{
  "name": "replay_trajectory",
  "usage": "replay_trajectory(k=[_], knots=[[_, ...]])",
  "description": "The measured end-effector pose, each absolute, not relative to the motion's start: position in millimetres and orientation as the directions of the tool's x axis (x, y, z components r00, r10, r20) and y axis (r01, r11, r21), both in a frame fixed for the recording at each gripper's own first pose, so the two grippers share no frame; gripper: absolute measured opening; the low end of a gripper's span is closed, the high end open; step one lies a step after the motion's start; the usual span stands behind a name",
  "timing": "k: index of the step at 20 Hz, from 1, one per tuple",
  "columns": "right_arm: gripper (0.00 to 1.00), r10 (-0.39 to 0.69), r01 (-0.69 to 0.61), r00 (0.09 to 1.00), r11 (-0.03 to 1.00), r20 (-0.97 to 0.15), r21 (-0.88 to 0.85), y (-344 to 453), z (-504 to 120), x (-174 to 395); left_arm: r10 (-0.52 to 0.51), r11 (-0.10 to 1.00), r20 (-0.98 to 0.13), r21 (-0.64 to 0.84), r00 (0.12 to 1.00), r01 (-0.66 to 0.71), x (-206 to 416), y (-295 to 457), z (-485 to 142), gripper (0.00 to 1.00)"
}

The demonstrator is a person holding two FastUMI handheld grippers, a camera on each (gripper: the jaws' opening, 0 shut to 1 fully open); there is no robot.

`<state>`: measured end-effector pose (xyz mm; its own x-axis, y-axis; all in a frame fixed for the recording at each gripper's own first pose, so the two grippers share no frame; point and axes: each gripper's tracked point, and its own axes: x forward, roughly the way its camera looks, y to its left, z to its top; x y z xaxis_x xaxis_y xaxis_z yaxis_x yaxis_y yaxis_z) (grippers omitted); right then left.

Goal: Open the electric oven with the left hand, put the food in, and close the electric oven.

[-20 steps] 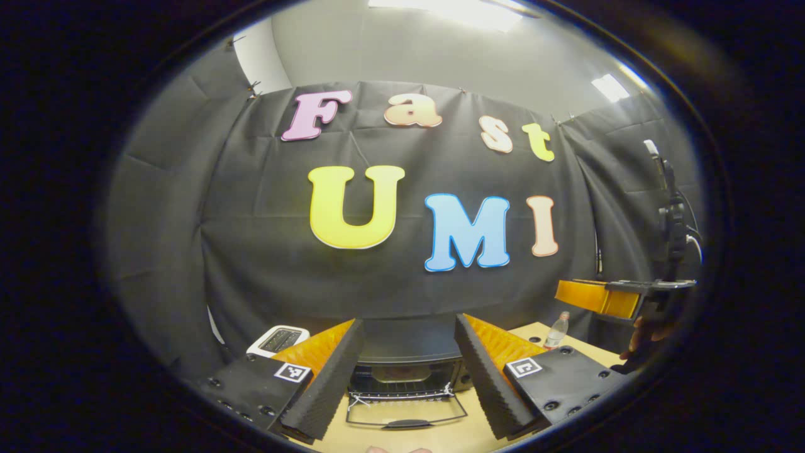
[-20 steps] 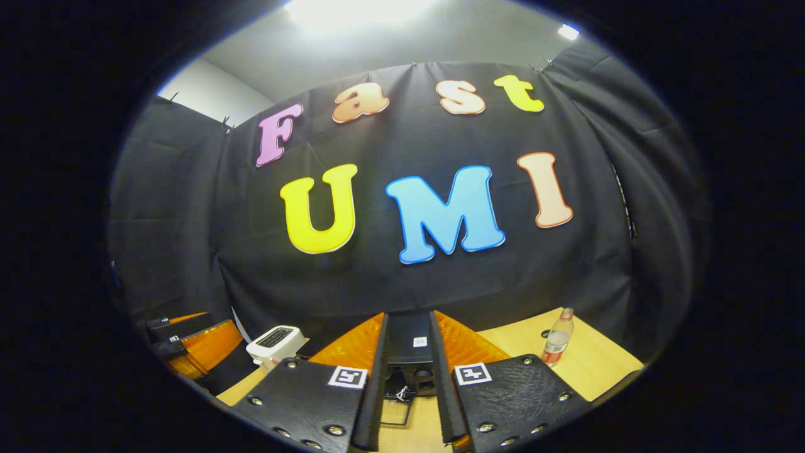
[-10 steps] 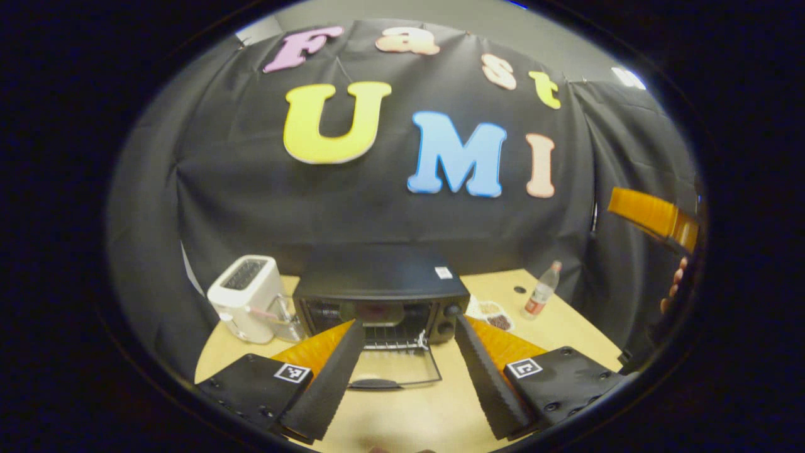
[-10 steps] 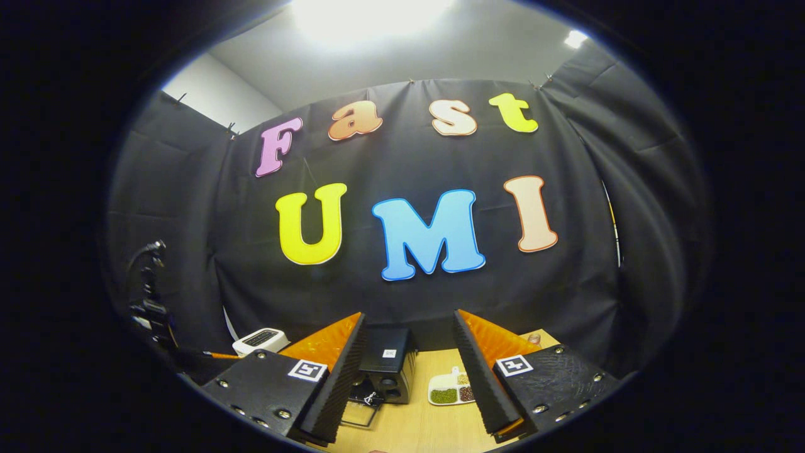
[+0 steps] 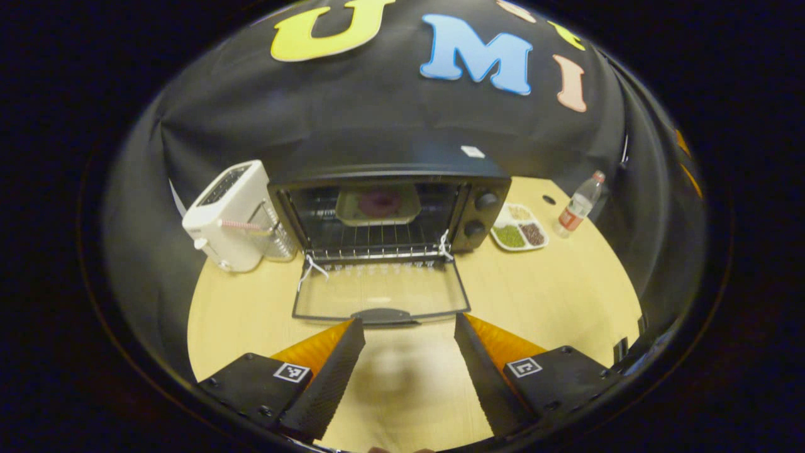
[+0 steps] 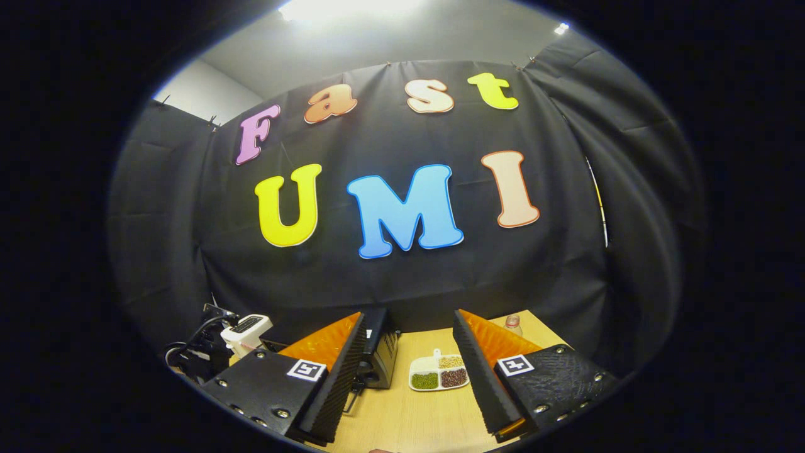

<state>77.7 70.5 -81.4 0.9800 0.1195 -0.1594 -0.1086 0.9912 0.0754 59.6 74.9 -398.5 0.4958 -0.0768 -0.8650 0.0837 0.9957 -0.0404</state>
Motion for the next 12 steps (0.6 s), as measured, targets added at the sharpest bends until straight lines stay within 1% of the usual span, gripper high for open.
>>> replay_trajectory(k=[1,5,6,7,8,9,10,11,12], knots=[[0.84,0.111,-0.099,0.98,0.992,-0.163,0.078,65,-83,77,-0.062,0.997,-0.886,-0.029,0.459,0.078,57,78,-412,0.98],[0.84,0.072,-0.059,0.981,0.995,-0.178,0.075,46,-90,76,-0.038,0.999,-0.947,-0.023,0.318,0.049,47,88,-458,1.0],[0.84,0.062,-0.049,0.981,0.996,-0.184,0.072,41,-92,76,-0.035,0.999,-0.956,-0.022,0.291,0.047,46,91,-468,0.98],[0.84,0.052,-0.04,0.98,0.997,-0.19,0.07,36,-94,74,-0.029,0.999,-0.964,-0.018,0.263,0.045,47,92,-478,1.0],[0.84,0.044,-0.031,0.979,0.997,-0.198,0.068,34,-96,74,-0.032,0.999,-0.968,-0.023,0.247,0.04,48,93,-486,0.98],[0.84,0.033,-0.021,0.978,0.998,-0.205,0.064,28,-99,72,-0.034,0.999,-0.973,-0.027,0.228,0.033,49,93,-494,0.98],[0.84,0.023,-0.01,0.977,0.998,-0.211,0.061,24,-100,72,-0.031,0.999,-0.977,-0.025,0.21,0.03,49,95,-501,1.0],[0.84,0.014,-0.002,0.976,0.998,-0.215,0.06,21,-102,71,-0.025,0.999,-0.981,-0.02,0.192,0.029,51,97,-509,0.98],[0.84,0.006,0.007,0.975,0.998,-0.221,0.058,20,-103,70,-0.021,0.999,-0.983,-0.016,0.181,0.032,53,98,-514,1.0]])
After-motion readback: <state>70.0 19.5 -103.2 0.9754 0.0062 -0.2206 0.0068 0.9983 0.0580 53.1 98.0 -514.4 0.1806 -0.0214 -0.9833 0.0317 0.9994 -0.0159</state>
